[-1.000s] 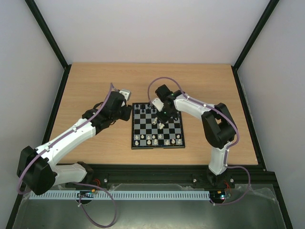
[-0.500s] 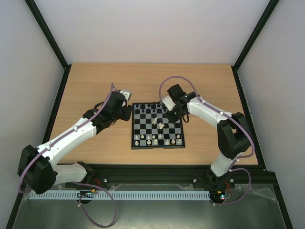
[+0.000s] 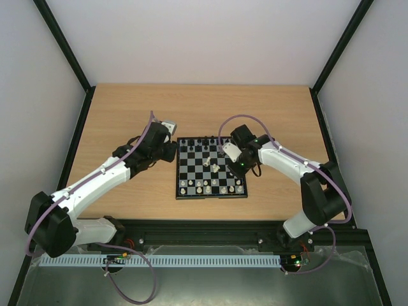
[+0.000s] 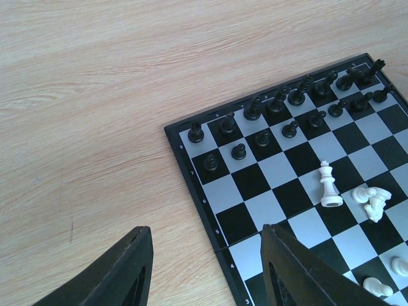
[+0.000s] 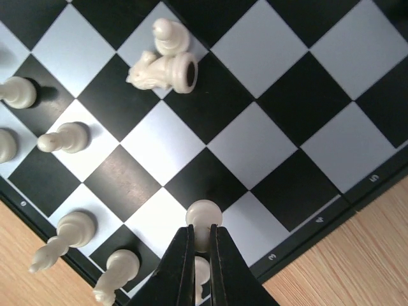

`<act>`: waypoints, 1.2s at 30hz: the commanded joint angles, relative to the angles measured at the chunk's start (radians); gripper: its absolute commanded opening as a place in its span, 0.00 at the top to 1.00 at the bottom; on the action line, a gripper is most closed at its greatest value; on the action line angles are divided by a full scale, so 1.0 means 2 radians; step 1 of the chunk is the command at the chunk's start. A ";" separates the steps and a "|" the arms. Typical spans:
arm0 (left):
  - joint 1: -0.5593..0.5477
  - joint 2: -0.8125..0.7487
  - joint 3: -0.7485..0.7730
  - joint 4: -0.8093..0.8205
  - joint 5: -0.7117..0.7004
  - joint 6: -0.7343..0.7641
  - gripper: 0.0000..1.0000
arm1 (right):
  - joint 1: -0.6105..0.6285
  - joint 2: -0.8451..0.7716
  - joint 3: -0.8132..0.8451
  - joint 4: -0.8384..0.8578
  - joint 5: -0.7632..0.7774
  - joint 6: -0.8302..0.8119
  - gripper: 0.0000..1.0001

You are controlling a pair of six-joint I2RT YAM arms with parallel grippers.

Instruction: Set up the chess pieces on the board

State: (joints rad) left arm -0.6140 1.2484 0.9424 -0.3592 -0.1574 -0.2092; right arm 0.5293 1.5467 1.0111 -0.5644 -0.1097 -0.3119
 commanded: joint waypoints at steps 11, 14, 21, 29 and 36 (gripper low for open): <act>0.000 0.008 -0.002 -0.007 0.001 0.005 0.52 | 0.016 0.029 -0.009 -0.043 -0.030 -0.034 0.99; 0.000 0.009 -0.002 -0.006 0.002 0.005 0.52 | 0.019 0.029 -0.009 -0.048 -0.030 -0.037 0.99; 0.000 0.009 -0.002 -0.007 0.003 0.005 0.52 | 0.028 0.034 -0.012 -0.055 -0.027 -0.040 0.99; 0.000 0.009 -0.001 -0.007 0.004 0.005 0.52 | 0.033 0.032 -0.016 -0.060 -0.017 -0.040 0.98; 0.000 0.010 -0.001 -0.008 0.005 0.005 0.52 | 0.034 0.030 -0.008 -0.061 -0.015 -0.034 0.86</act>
State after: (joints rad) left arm -0.6140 1.2587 0.9424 -0.3618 -0.1501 -0.2085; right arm 0.5896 1.6024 0.9993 -0.6170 -0.1471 -0.3813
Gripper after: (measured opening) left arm 0.478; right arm 0.122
